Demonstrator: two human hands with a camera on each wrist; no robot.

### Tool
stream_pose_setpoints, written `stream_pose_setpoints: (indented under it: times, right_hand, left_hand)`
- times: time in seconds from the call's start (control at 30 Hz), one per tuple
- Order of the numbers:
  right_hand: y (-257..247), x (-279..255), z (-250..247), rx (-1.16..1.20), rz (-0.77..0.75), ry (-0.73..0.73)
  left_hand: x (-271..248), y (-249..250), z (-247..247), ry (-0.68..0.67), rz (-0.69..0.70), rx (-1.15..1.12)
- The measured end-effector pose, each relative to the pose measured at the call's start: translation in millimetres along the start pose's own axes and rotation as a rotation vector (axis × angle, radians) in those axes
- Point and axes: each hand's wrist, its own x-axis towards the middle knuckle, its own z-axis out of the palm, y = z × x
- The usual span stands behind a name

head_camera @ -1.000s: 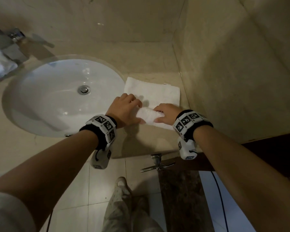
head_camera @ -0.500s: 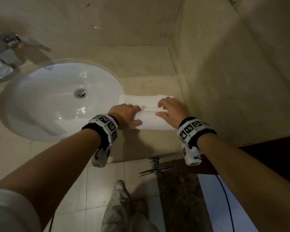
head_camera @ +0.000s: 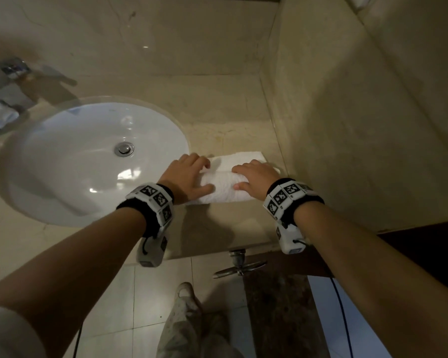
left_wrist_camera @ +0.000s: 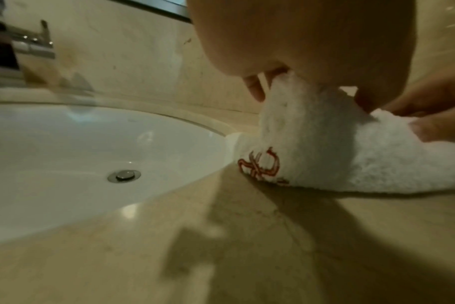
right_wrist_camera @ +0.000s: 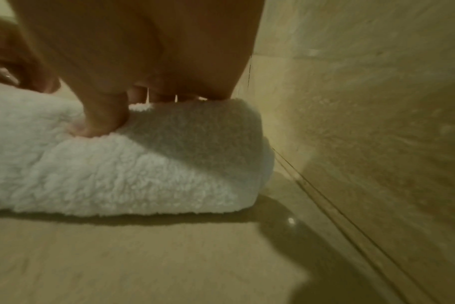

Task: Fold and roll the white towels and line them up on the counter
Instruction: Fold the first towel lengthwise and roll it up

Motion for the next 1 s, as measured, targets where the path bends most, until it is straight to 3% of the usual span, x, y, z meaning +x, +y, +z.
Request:
stream_pose_setpoints:
  times: [0.1,0.23,0.43,0.63,0.73,1.0]
  right_hand:
    - [0.0,5.9,-6.9,-0.01,0.018,-0.05]
    - [-0.8,12.2,-13.6,0.018,0.062,-0.11]
    - [0.3,21.6,-9.6,0.135,0.083,-0.111]
    - [3.1,20.3,-9.3,0.011,-0.038,0.269]
    - [6.6,22.2,1.2,-0.155,-0.062,0.161]
    - [11.5,55.6,-12.3,-0.151,-0.05,0.054]
  left_hand:
    - [-5.5,-1.2,-2.6,0.164,0.167,0.18]
    - [-6.5,-6.7,-4.3,0.124,0.274,0.312]
    - [-0.5,-11.7,-5.7,0.051,0.162,0.253]
    - [16.3,-22.1,-15.3,-0.03,-0.078,0.139]
    - [21.3,-25.1,-18.4,-0.087,-0.13,0.146]
    - [21.4,-31.1,-16.1,-0.063,-0.088,0.106]
